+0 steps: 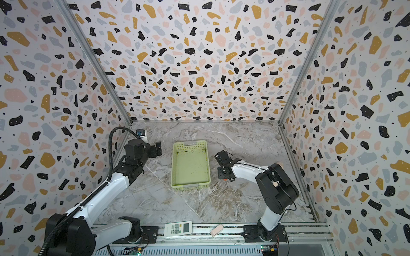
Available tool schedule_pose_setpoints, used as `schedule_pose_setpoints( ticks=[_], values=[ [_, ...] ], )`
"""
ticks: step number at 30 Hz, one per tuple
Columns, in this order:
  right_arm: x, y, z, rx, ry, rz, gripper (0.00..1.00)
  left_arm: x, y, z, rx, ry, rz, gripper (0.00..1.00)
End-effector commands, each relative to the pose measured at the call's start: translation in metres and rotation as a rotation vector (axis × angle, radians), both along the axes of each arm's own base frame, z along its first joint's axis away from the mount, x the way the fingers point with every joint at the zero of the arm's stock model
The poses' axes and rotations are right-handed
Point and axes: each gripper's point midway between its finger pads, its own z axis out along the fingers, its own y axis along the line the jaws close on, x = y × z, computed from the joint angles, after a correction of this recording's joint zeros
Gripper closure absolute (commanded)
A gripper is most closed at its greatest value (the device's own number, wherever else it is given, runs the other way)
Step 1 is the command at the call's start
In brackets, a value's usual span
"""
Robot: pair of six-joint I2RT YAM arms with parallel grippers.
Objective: Put the screwdriver in the bin
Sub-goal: Pick up the screwdriver from the center of the table.
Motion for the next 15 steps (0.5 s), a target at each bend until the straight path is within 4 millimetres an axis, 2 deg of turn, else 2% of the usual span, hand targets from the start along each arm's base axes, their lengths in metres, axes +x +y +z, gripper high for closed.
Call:
schedule_pose_setpoints(
  ticks=[1, 15],
  values=[
    [0.0082, -0.0005, 0.0082, -0.019, -0.023, 0.002, 0.54, 0.0053, -0.0009, 0.0193, -0.012, -0.049, 0.006, 0.0],
    [0.0069, -0.0028, 0.0045, -0.028, -0.015, -0.001, 0.68, 0.0053, -0.0009, 0.0183, -0.011, -0.046, 0.007, 0.01]
  ],
)
